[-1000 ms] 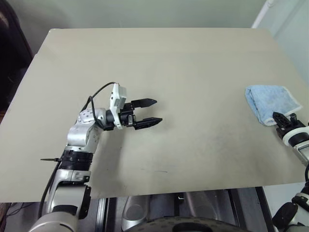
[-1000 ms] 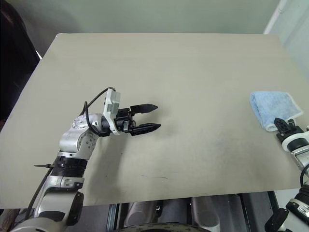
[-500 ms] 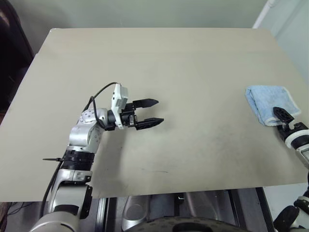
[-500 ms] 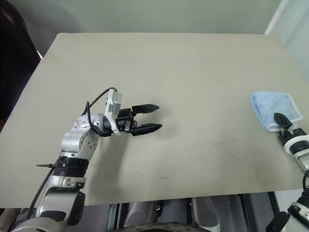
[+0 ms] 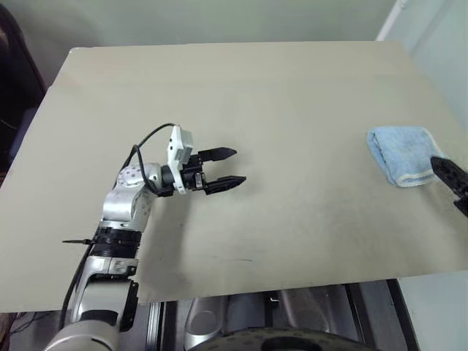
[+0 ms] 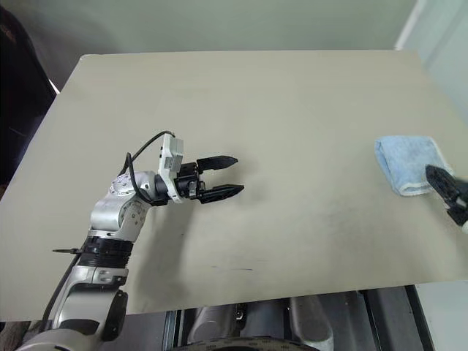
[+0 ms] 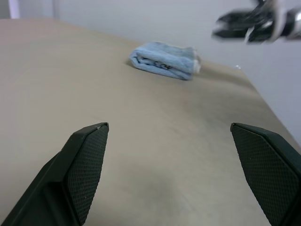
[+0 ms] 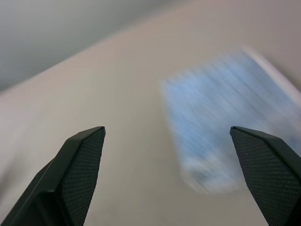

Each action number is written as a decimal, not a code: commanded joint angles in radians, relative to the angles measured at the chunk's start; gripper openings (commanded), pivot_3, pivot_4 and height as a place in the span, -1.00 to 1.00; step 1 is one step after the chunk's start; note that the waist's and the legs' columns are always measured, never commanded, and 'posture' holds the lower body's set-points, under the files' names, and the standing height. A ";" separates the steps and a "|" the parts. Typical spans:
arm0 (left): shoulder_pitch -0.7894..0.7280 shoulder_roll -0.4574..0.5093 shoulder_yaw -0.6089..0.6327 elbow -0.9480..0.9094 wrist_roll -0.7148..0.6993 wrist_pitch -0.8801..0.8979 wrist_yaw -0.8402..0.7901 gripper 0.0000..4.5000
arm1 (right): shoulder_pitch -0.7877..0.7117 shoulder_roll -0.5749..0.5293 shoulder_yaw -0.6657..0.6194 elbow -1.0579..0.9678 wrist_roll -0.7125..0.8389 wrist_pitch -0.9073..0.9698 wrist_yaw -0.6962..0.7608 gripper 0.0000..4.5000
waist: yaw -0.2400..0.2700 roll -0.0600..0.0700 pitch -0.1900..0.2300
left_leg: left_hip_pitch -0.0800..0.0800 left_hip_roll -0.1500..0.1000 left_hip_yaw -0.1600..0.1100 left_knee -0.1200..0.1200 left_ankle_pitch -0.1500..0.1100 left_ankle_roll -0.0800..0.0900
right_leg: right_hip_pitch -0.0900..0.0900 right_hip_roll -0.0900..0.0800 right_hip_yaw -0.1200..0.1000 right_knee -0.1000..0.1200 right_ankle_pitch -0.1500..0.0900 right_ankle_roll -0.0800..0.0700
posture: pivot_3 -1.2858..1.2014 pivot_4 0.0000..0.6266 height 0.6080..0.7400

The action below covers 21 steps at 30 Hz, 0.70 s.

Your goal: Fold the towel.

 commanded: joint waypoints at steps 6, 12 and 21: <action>0.011 -0.038 0.058 -0.070 -0.007 -0.141 0.048 1.00 | -0.128 -0.065 0.292 -0.076 -0.190 -0.173 0.215 1.00 | 0.005 0.000 0.000 | -0.002 0.000 0.000 0.003 -0.001 0.001 | 0.000 0.000 0.000 -0.001 -0.001 0.002 | 0.03 -0.52 0.44; 0.082 0.019 0.096 -0.179 -0.082 -0.073 0.016 1.00 | -0.137 -0.129 0.439 -0.114 -0.263 -0.210 0.387 1.00 | 0.008 0.000 0.000 | -0.003 0.000 0.001 0.004 -0.002 0.002 | -0.001 0.000 0.000 -0.001 -0.002 0.002 | 0.03 -0.52 0.44; 0.217 0.196 0.138 -0.321 -0.173 0.077 -0.052 1.00 | -0.191 -0.101 0.544 -0.109 -0.283 -0.261 0.489 1.00 | 0.004 0.000 0.000 | -0.003 0.000 0.000 0.010 -0.004 0.002 | 0.000 0.000 0.000 0.001 -0.002 0.000 | 0.03 -0.52 0.44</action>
